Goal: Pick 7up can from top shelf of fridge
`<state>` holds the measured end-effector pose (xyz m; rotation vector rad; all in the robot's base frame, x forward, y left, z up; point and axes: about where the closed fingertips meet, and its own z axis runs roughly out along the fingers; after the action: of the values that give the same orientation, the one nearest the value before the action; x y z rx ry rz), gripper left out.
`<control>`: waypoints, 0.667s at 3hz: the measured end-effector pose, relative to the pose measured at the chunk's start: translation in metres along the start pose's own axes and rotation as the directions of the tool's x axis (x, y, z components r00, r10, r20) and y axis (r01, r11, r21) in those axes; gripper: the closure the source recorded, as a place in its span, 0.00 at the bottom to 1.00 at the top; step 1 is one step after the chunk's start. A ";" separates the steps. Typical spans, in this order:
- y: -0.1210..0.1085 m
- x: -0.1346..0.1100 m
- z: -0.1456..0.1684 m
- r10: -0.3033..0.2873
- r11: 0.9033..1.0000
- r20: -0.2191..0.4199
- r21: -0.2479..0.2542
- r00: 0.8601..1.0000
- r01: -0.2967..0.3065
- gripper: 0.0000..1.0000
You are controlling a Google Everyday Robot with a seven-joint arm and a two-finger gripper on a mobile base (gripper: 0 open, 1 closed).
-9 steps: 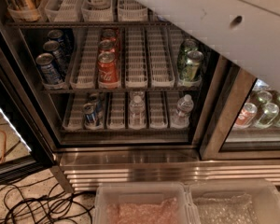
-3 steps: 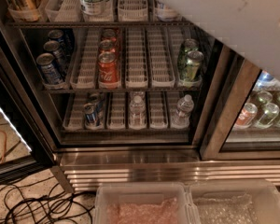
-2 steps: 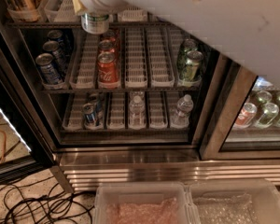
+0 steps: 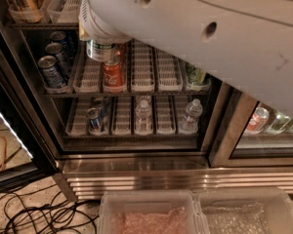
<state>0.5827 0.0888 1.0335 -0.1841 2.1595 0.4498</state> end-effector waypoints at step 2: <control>-0.032 0.051 -0.018 0.106 0.994 -0.144 0.020 0.984 -0.104 1.00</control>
Offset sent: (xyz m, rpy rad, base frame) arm -0.1103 -0.0685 -0.1160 0.0849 0.4914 -0.0916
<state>0.5482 0.0539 0.9937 -0.0990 2.3220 0.4968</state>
